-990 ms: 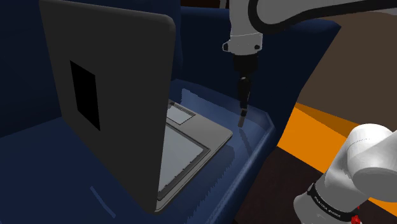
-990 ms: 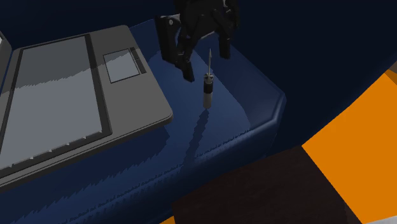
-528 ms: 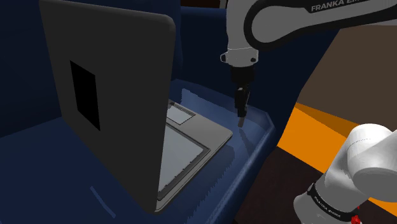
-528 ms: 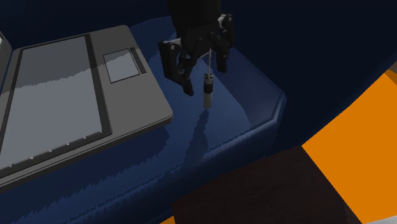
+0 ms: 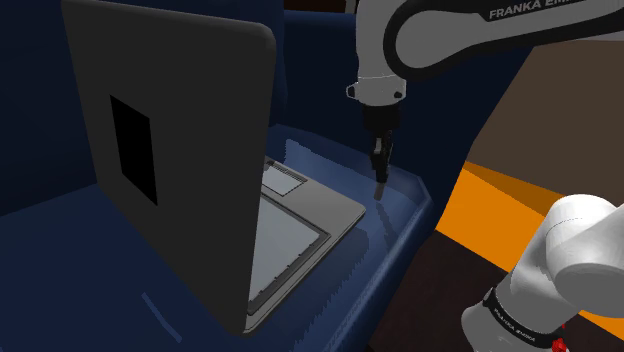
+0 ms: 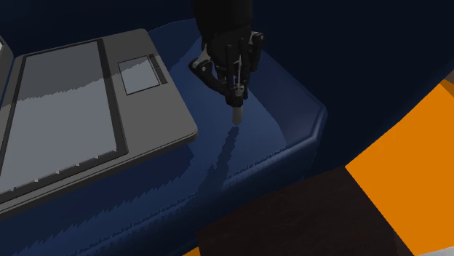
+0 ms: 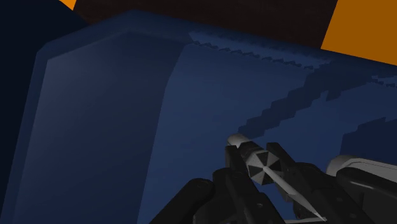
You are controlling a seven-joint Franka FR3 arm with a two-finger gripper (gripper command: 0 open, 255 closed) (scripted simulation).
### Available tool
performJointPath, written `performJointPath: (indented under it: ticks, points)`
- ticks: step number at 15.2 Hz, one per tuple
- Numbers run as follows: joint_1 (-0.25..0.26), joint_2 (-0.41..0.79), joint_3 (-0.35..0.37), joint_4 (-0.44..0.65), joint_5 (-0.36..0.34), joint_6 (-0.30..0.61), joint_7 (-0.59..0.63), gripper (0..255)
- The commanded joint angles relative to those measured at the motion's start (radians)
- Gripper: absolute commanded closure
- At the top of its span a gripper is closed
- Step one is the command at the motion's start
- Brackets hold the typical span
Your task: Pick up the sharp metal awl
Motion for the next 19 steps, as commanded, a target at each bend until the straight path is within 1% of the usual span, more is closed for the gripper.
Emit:
performJointPath:
  ticks: [1,2,17,19]
  points:
    - [0.0,0.0,0.0,0.0,0.0,0.0,0.0,255]
    - [0.0,0.002,-0.001,0.0,-0.001,0.0,-0.001,255]
    - [-0.003,-0.003,-0.007,0.199,-0.004,-0.202,-0.006,255]
    - [-0.003,-0.003,-0.007,0.201,-0.004,-0.204,-0.006,255]
